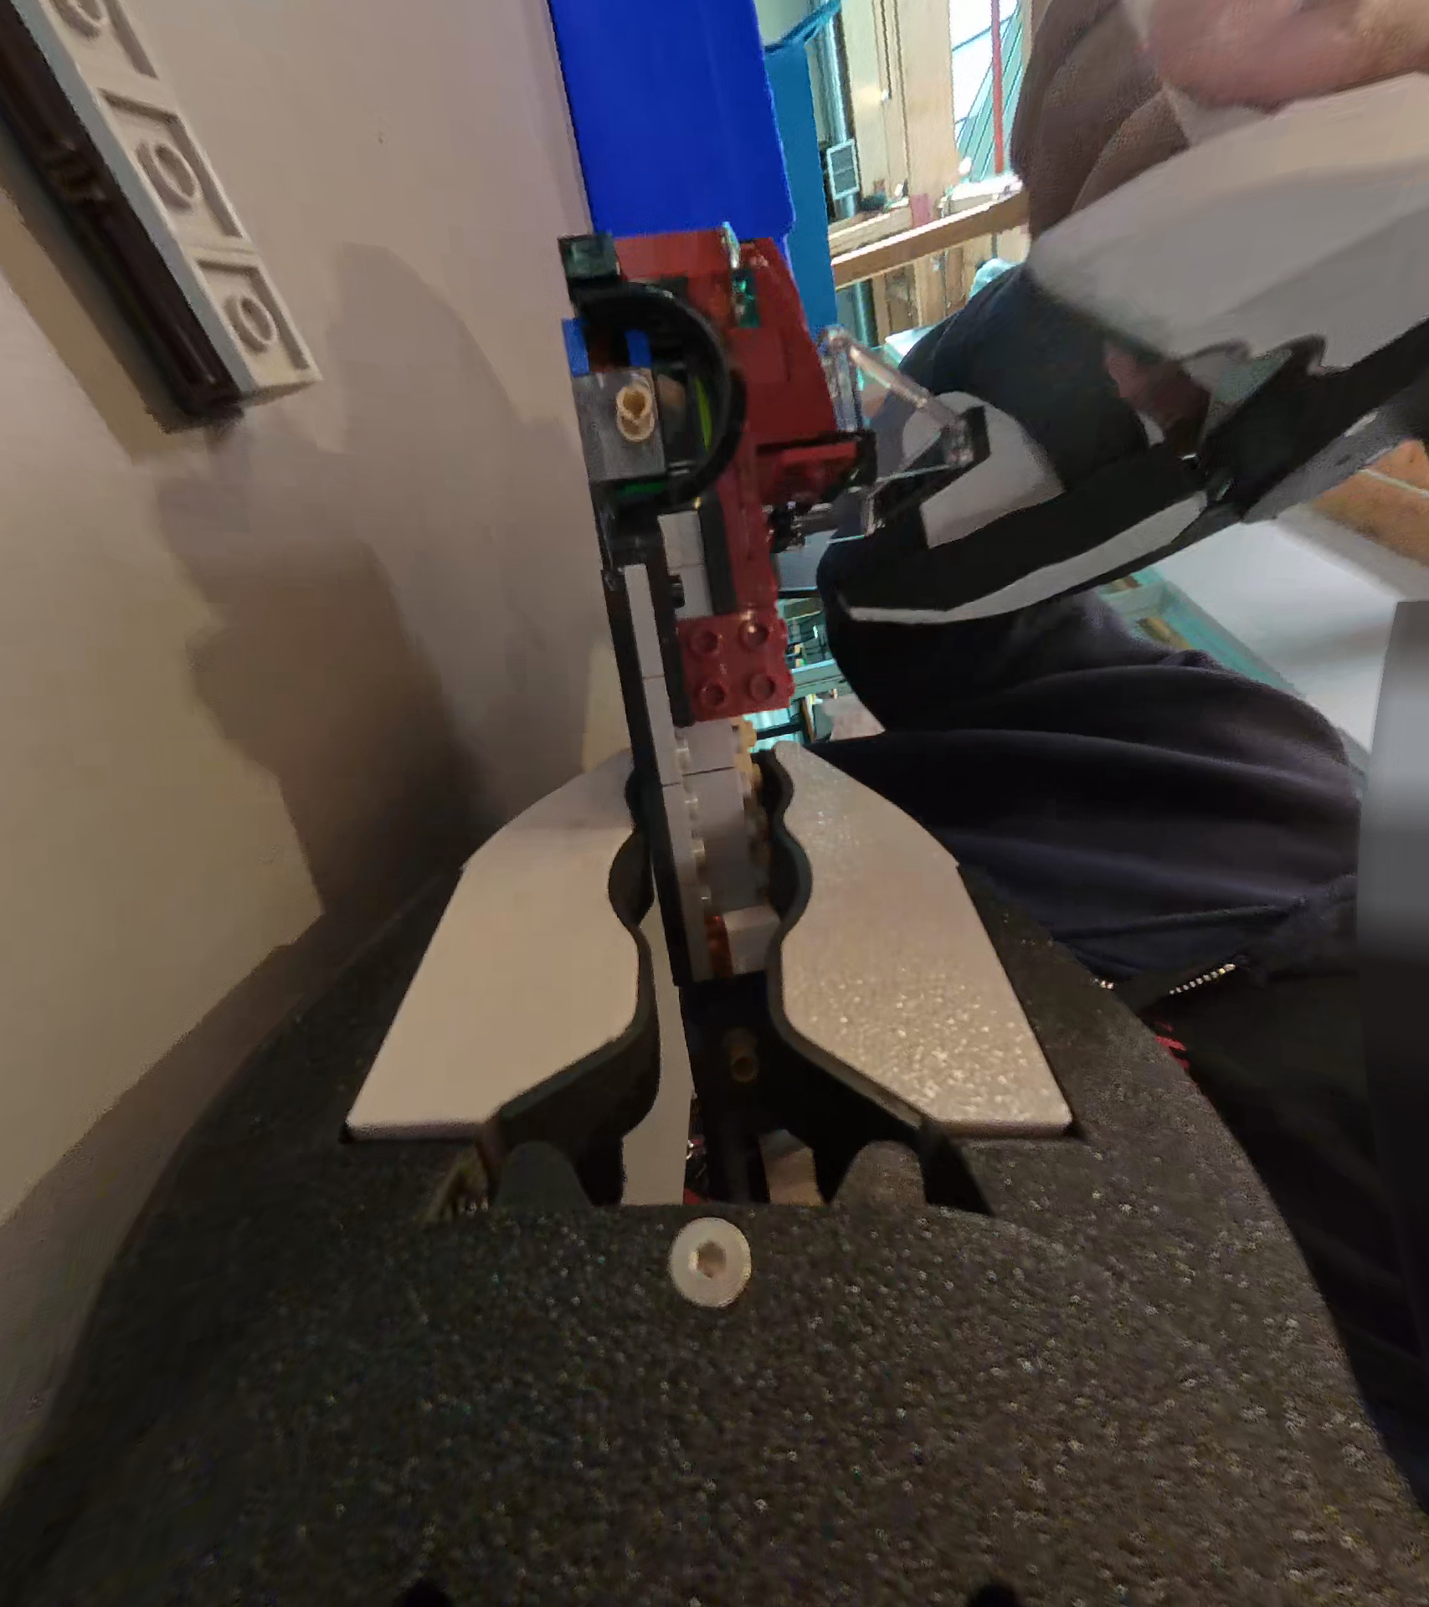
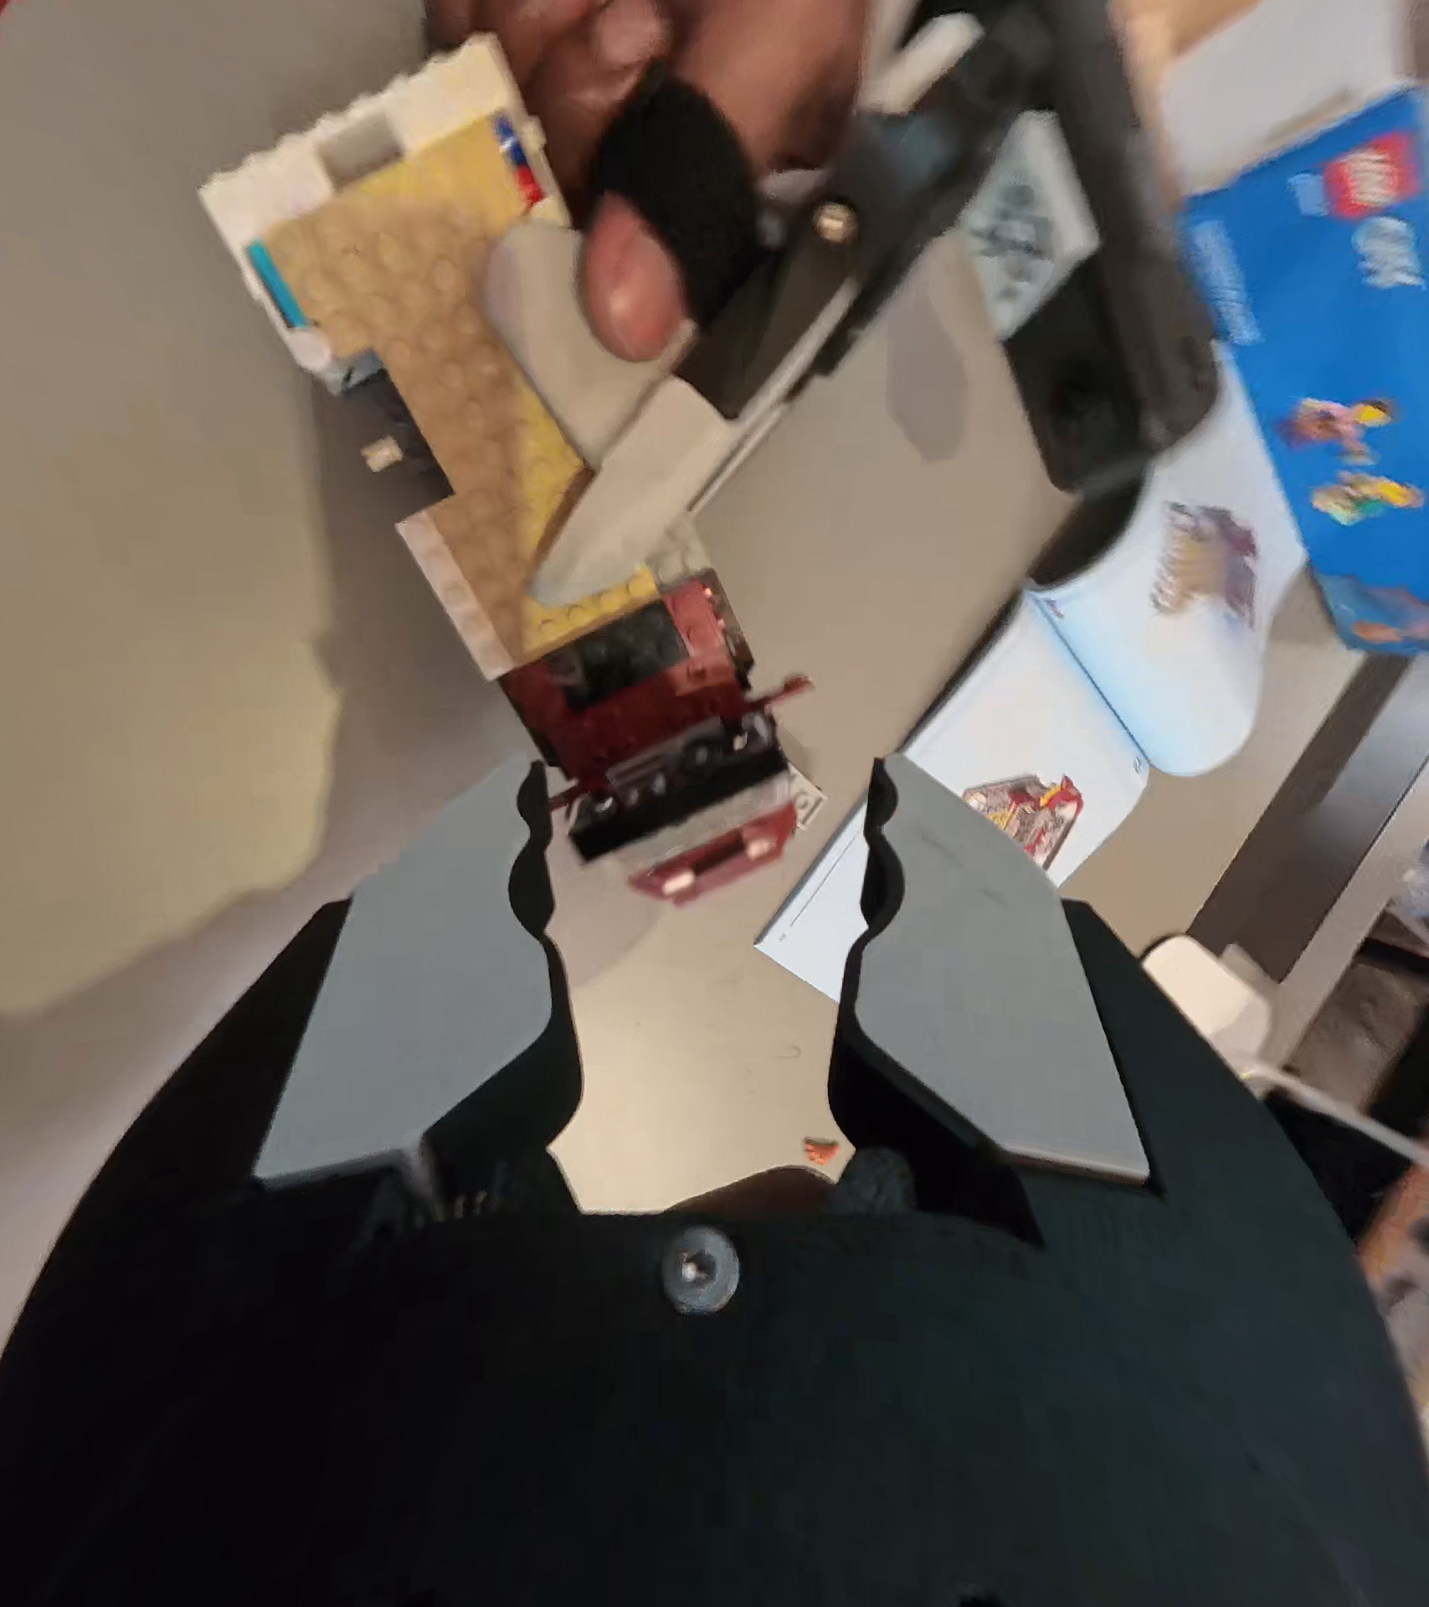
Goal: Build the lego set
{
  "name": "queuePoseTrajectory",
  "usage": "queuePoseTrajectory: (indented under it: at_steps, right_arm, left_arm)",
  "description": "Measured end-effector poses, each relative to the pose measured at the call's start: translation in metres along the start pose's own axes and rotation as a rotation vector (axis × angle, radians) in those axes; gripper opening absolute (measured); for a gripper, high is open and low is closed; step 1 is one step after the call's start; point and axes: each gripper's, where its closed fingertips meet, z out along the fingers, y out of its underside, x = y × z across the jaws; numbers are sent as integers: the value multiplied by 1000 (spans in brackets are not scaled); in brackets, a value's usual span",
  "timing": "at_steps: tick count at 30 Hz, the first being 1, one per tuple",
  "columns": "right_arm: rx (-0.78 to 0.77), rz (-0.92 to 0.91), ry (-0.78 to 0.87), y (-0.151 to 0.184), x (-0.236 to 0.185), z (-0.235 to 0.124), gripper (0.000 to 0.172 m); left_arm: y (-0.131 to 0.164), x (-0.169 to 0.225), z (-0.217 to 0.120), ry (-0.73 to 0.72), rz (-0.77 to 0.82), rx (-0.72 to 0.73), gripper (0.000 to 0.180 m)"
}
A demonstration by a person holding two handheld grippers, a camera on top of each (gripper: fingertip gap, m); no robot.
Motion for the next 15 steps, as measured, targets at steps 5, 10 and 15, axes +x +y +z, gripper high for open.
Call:
queuePoseTrajectory:
  at_steps: [5,10,15]
  right_arm:
    - [151,216,50,21,21,-15,65]
    - [182,552,53,68,35,25,57]
    - [158,736,25,76,23,74,55]
  left_arm:
    - [-9,-2,-14,2,-39,99,22]
    - [-13,-8,-37,-40,-66,223,22]
    - [-22,-14,-66,-75,-97,365,22]
